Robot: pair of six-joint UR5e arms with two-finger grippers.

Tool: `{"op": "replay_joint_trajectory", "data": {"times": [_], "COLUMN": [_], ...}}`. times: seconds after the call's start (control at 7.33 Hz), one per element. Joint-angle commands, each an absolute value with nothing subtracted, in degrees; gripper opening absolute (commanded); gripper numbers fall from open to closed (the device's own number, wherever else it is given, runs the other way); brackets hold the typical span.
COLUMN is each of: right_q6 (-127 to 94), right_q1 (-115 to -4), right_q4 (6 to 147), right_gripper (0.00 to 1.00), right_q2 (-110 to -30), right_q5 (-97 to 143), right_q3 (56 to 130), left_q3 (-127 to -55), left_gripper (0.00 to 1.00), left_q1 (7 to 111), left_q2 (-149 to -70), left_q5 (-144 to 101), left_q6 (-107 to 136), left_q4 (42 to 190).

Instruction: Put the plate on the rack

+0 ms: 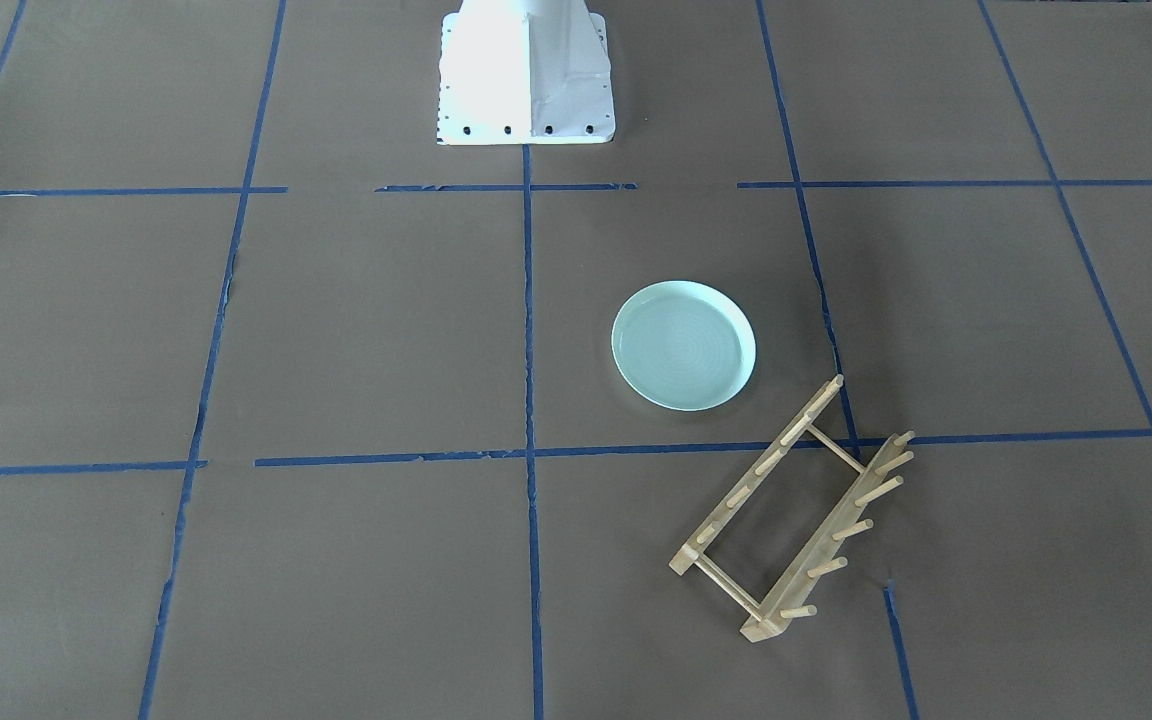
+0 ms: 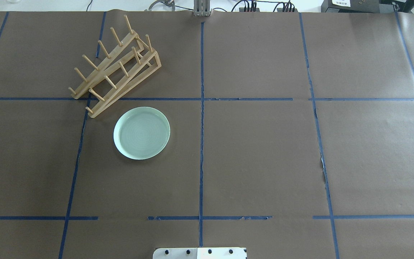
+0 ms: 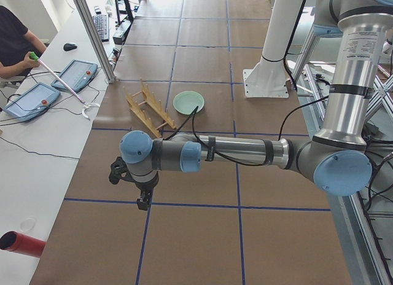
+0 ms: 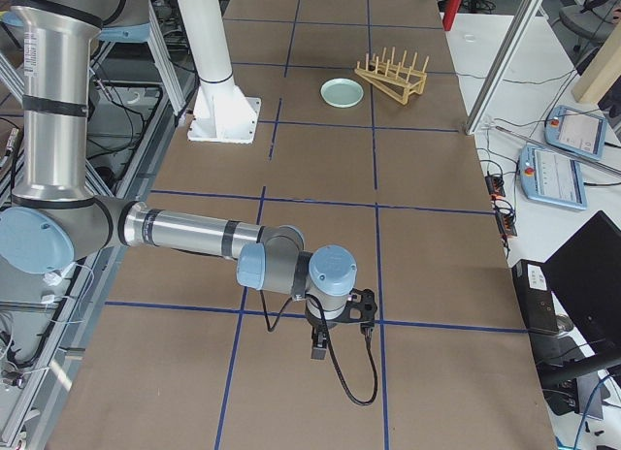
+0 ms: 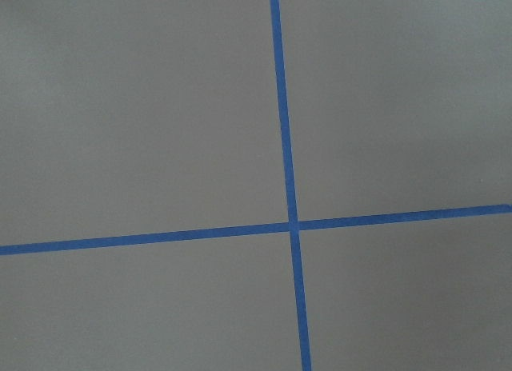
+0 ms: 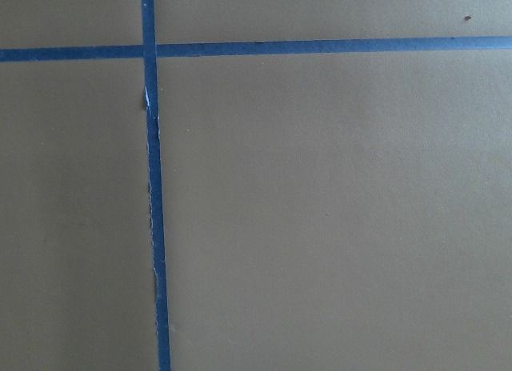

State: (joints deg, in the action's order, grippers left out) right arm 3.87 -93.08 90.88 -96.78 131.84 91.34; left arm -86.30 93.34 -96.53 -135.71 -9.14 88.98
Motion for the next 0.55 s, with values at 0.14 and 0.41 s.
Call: {"op": "replay_joint_trajectory", "data": {"times": [0.14, 0.41], "right_q6": [3.87, 3.87], "right_q1": [-93.08, -93.08], "right_q4": [90.88, 90.88], "right_gripper": [1.0, 1.0], "right_q2": [-96.85, -96.77], "right_q5": [131.84, 131.84], "right_q3": [91.41, 91.41], "left_q3": [-86.75, -88.05], "left_gripper": [1.0, 1.0], "left_q1": [93.43, 93.69], "left_q2": [-95.45, -95.45], "left_q5": [-135.61, -135.7], "left_q6": [-10.2, -9.76], "left_q4": [88.86, 88.6]}}
